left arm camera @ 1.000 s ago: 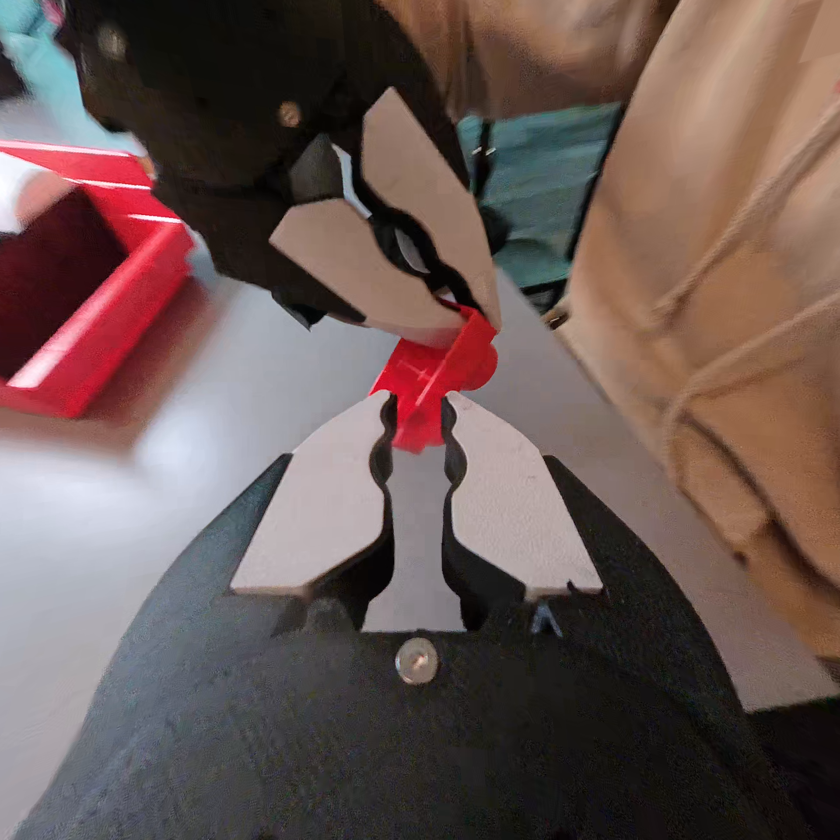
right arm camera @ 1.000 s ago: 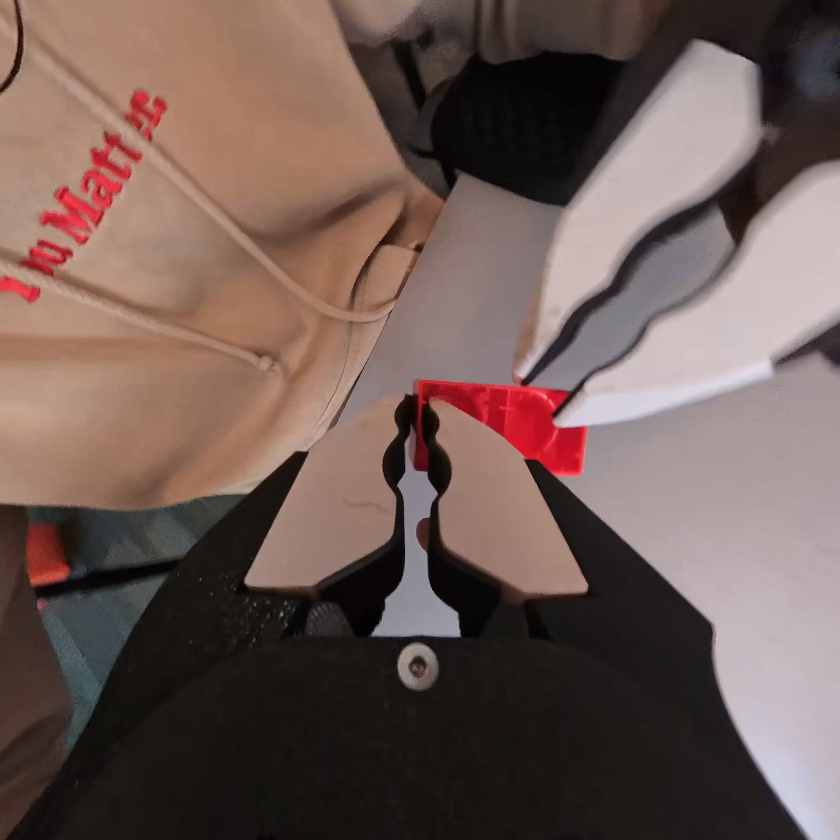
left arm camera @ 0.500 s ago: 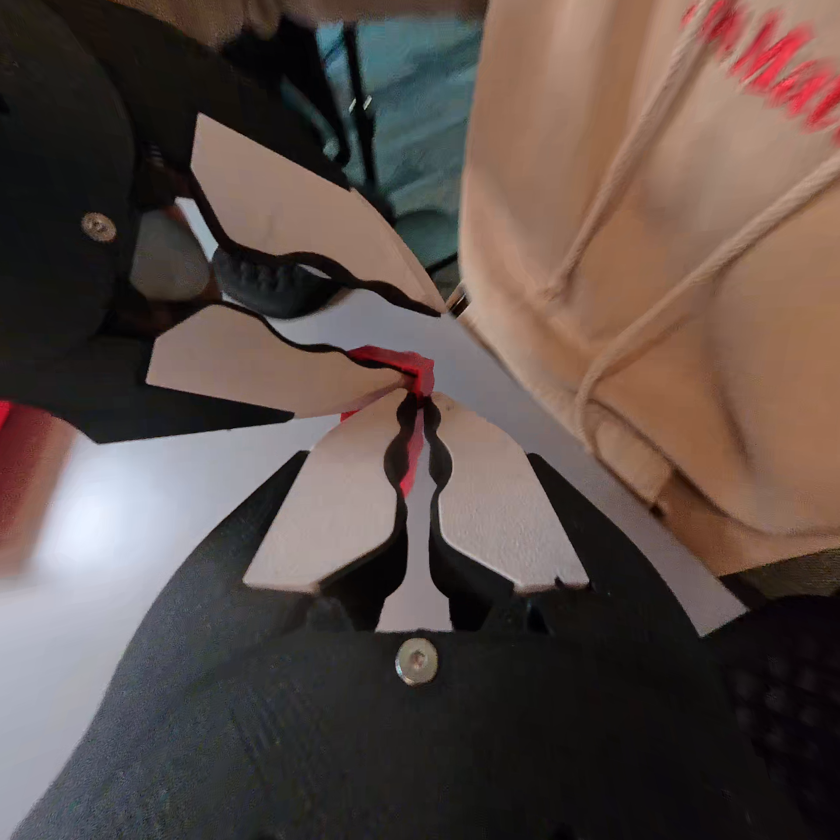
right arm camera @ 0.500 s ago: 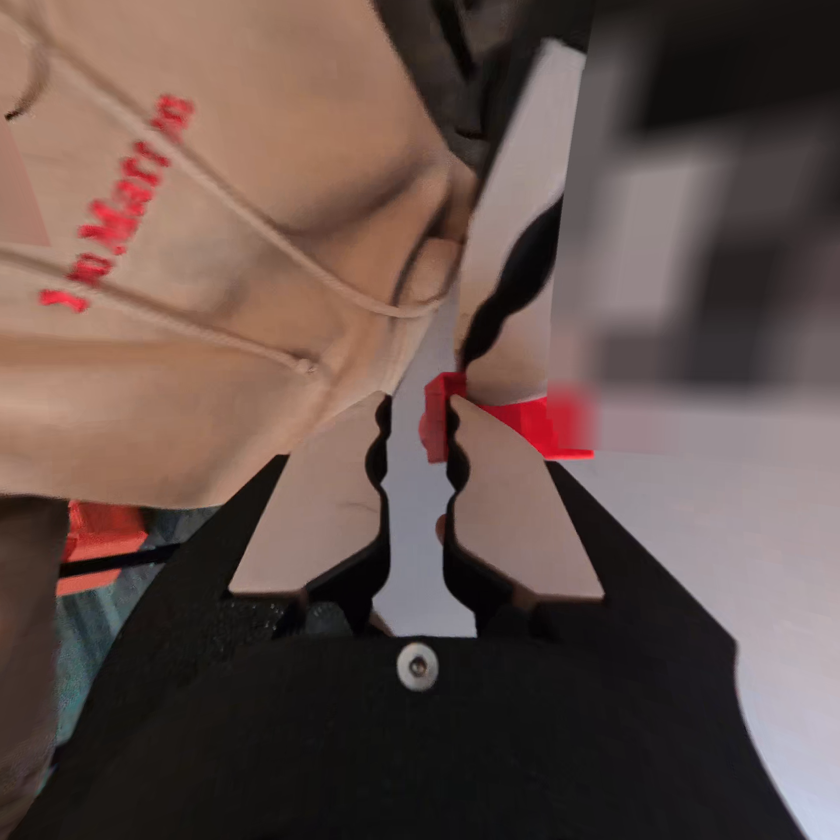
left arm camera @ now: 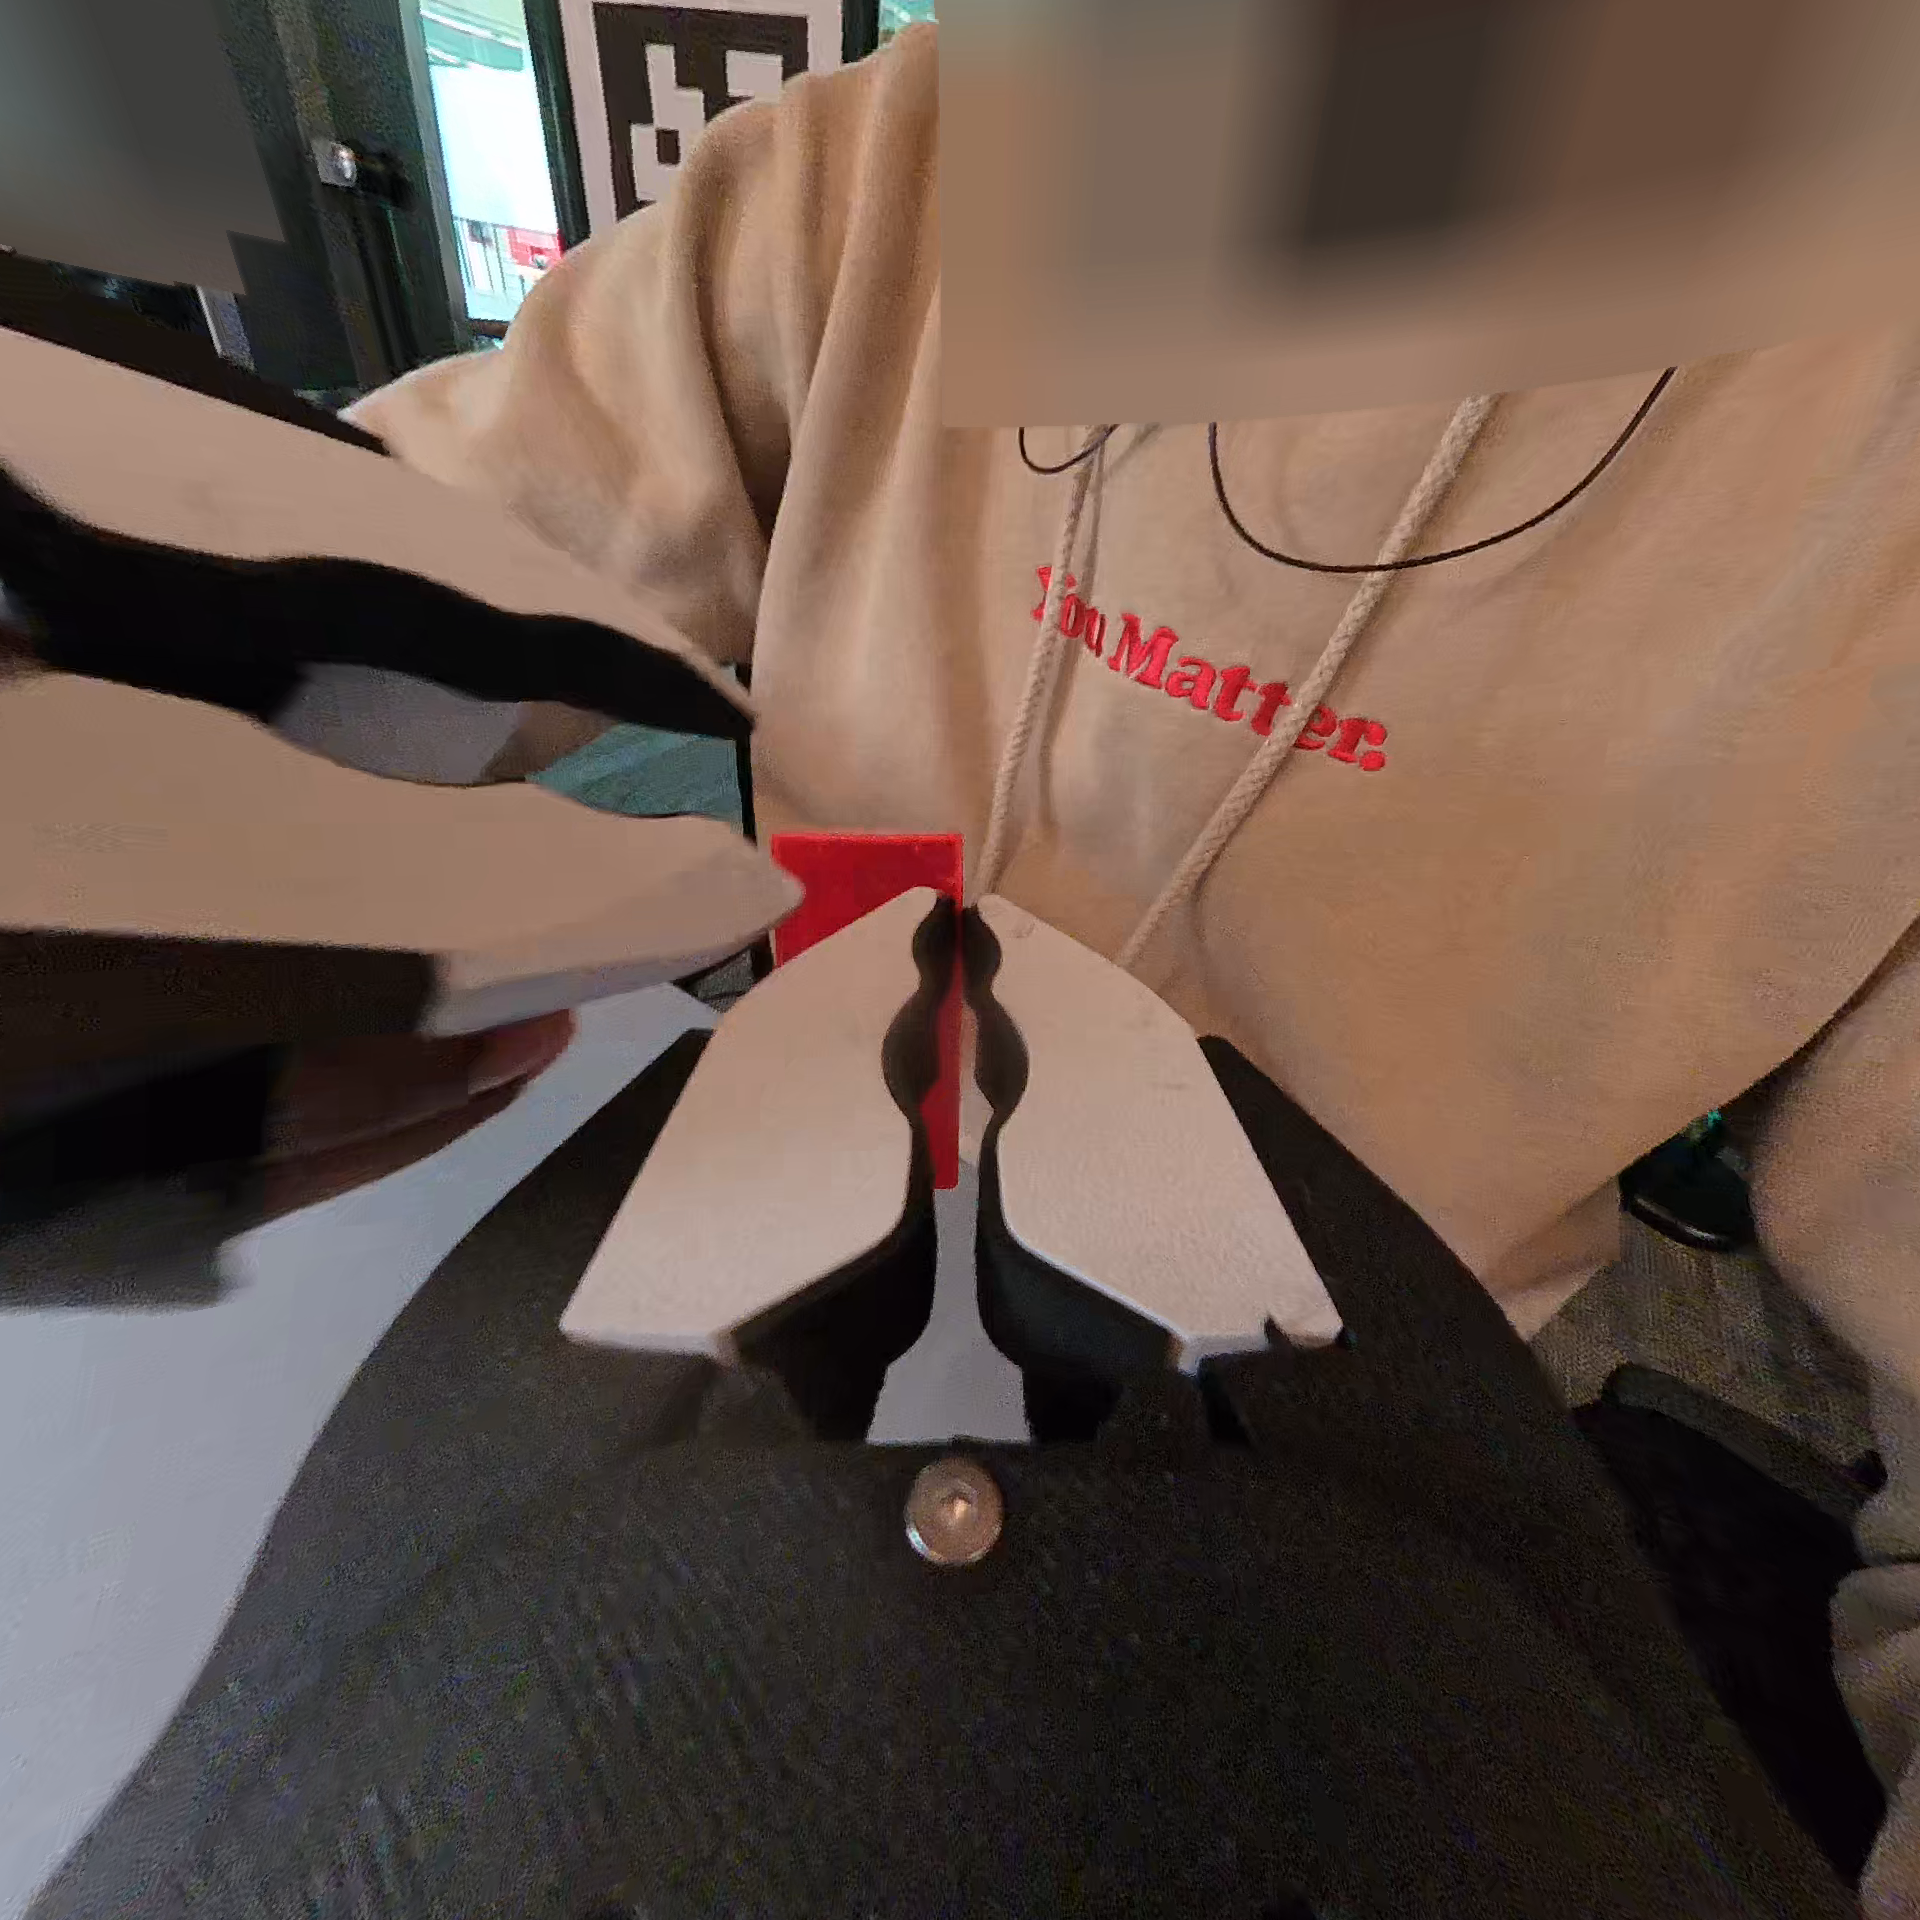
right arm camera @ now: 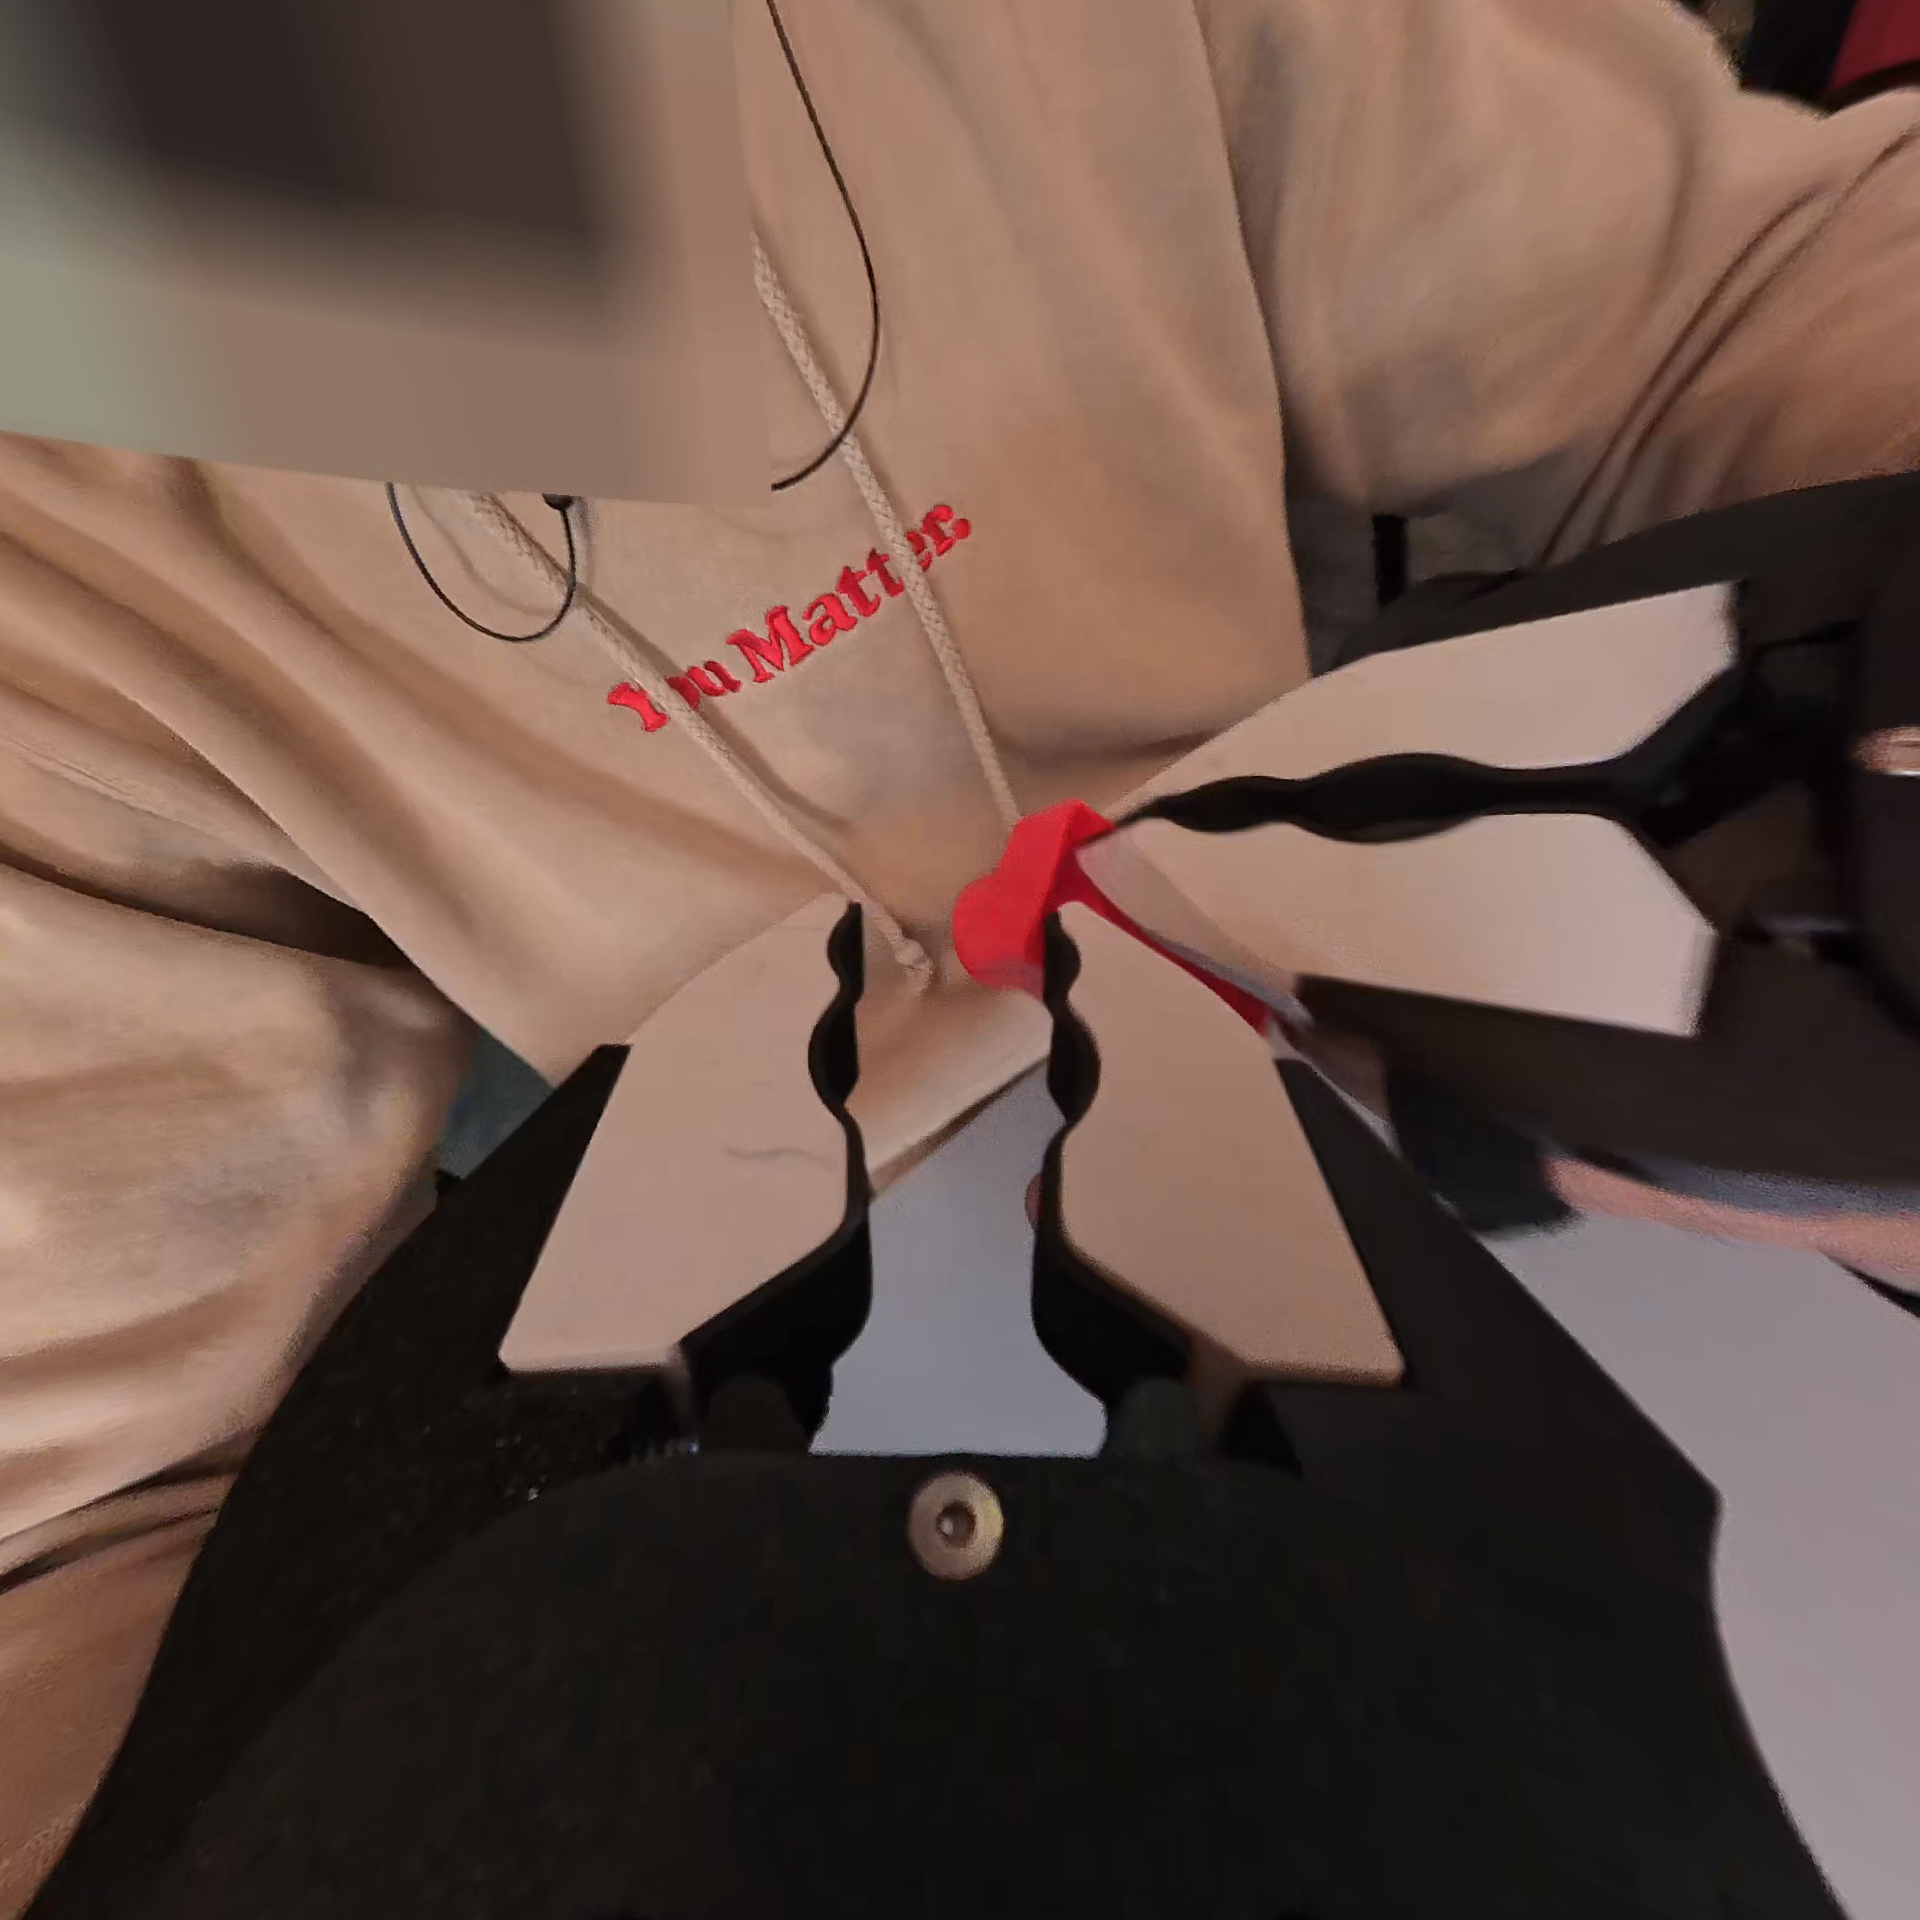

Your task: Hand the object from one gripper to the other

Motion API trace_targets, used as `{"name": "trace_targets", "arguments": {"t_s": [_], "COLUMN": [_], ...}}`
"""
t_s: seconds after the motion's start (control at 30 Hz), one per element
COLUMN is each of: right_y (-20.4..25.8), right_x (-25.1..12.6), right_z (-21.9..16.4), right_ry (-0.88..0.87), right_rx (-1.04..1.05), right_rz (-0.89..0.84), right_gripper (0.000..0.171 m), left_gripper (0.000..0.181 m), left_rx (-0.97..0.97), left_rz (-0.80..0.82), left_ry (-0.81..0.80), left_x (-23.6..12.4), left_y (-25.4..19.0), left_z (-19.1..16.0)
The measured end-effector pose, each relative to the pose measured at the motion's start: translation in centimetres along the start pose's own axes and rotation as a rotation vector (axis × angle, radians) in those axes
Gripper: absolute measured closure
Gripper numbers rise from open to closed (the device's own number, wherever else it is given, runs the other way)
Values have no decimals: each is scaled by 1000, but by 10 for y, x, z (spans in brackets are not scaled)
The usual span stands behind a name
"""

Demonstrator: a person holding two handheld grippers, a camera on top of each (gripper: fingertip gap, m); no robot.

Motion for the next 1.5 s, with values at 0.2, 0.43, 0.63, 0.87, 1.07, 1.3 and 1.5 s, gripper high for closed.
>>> {"name": "trace_targets", "arguments": {"t_s": [0.2,0.43,0.63,0.87,1.07,1.3,1.5], "right_y": [-17,-41,-65,-66,-76,-85,-79], "right_x": [-12,4,-53,-103,-105,-93,-107], "right_z": [-10,-3,2,-34,-37,-18,-44], "right_ry": [8,-415,-454,-200,-105,-277,133], "right_rx": [-24,33,-92,-30,-106,-105,10], "right_rz": [-190,-359,-1066,-1262,-1347,-1276,-1276], "right_gripper": [133,101,118,171,157,126,136], "left_gripper": [180,180,176,179,180,180,136], "left_rx": [70,225,296,185,170,166,16], "left_rz": [35,253,558,888,928,903,1073], "left_ry": [-61,-172,-288,-155,-189,-221,-19], "left_x": [-3,-28,-66,-98,-105,-99,-123], "left_y": [-5,6,30,58,56,58,67], "left_z": [12,35,48,33,29,28,14]}}
Point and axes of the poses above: each gripper's, where its closed fingertips meet, x out along the fingers, z out of its top, y = z × x across the jaws, the point moved 1 cm from there along -x, back along the fingers, and after that the axes turned 2 degrees about -z, right-handed, at the moved point
